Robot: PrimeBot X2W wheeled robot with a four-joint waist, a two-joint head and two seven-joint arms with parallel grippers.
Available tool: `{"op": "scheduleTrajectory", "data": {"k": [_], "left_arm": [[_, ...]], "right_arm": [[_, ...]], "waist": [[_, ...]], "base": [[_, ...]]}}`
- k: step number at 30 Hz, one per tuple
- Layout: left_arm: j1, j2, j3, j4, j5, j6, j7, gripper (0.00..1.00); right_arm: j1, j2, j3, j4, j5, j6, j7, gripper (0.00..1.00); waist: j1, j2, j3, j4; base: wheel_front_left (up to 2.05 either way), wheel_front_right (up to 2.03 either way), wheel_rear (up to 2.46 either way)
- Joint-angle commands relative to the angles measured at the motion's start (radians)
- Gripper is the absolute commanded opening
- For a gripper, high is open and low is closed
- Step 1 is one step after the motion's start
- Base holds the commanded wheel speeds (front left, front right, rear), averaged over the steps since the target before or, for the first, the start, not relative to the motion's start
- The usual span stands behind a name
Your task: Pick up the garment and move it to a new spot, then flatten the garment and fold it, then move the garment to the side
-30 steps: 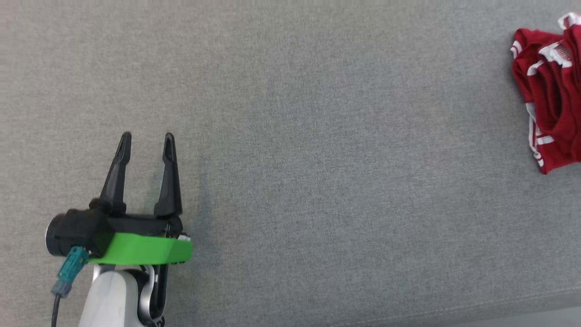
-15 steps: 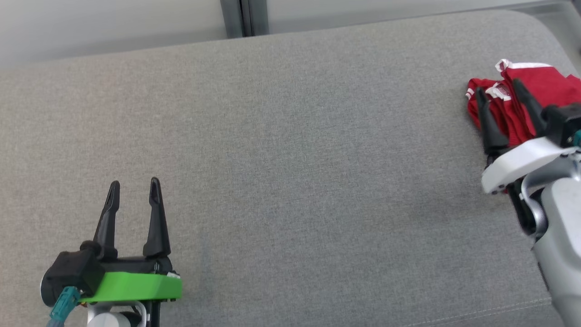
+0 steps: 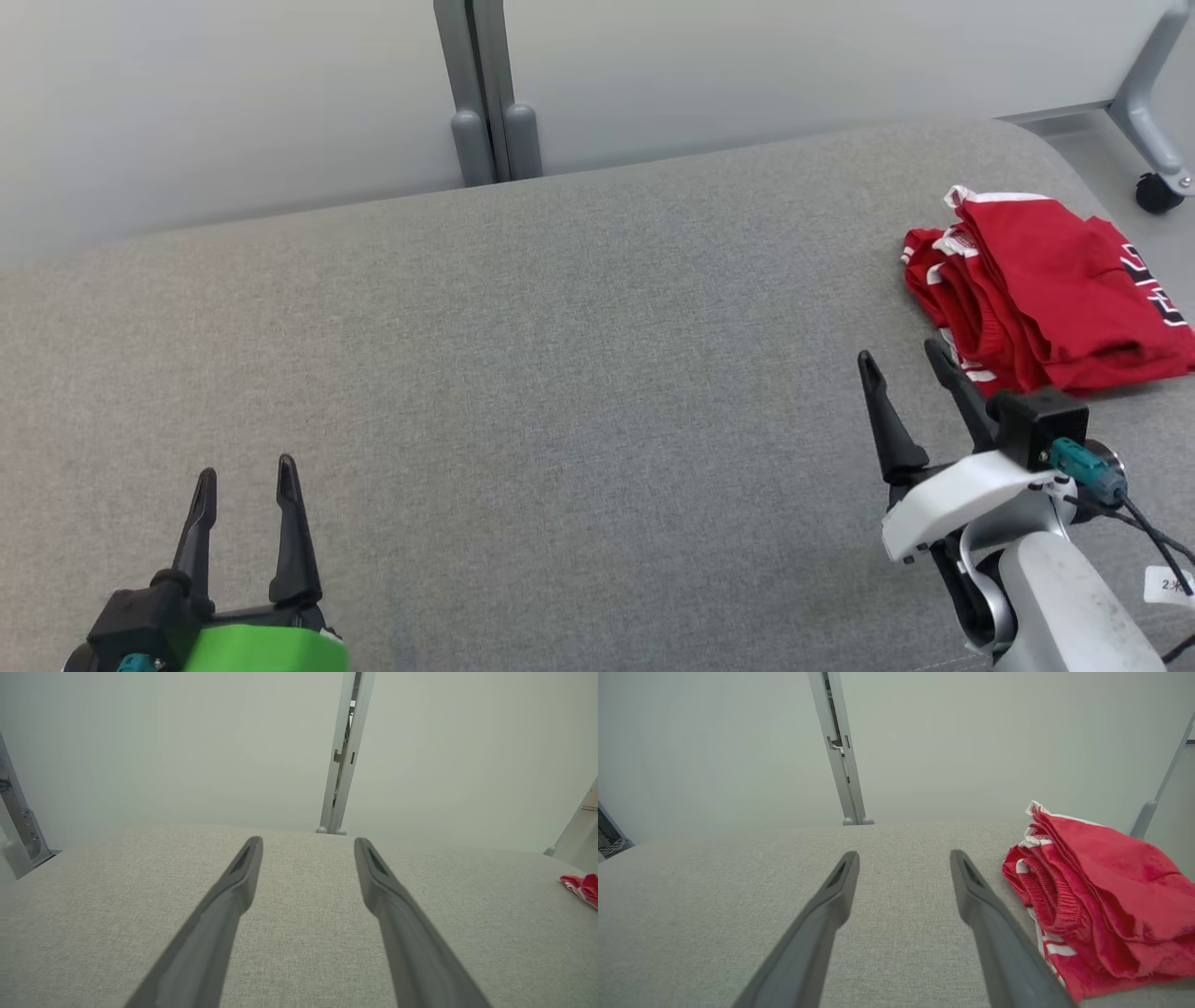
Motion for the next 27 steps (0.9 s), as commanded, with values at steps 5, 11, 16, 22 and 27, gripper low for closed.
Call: {"op": "scheduleTrajectory", "data": {"k": [5, 11, 16, 22, 27], "left_arm": [[0.032, 0.003, 0.019, 0.011, -0.009, 0.012, -0.003, 1.0], [0.048, 0.003, 0.017, 0.028, -0.021, 0.02, -0.003, 1.0], [0.057, 0.003, 0.008, 0.043, -0.029, 0.021, -0.003, 1.0], [0.059, 0.003, 0.004, 0.052, -0.031, 0.021, -0.003, 1.0], [0.054, 0.003, 0.0, 0.056, -0.027, 0.019, -0.003, 1.0]], "right_arm": [[0.055, 0.017, 0.0, 0.015, -0.017, -0.002, -0.004, 1.0], [0.09, 0.029, -0.016, 0.02, -0.03, -0.002, -0.002, 1.0], [0.102, 0.032, -0.016, 0.018, -0.038, -0.002, 0.008, 1.0], [0.096, 0.036, -0.009, 0.004, -0.041, -0.002, 0.013, 1.0], [0.098, 0.034, -0.014, -0.004, -0.042, -0.002, 0.015, 1.0]], "waist": [[0.0001, 0.0, -0.032, 0.004], [0.0001, 0.0, -0.046, 0.019], [0.0001, 0.0, -0.051, 0.022], [0.0001, 0.0, -0.05, 0.025], [0.0001, 0.0, -0.047, 0.031]], "base": [[0.0, 0.0, 0.0], [0.0, 0.0, 0.0], [0.0, 0.0, 0.0], [0.0, 0.0, 0.0], [0.0, 0.0, 0.0]]}}
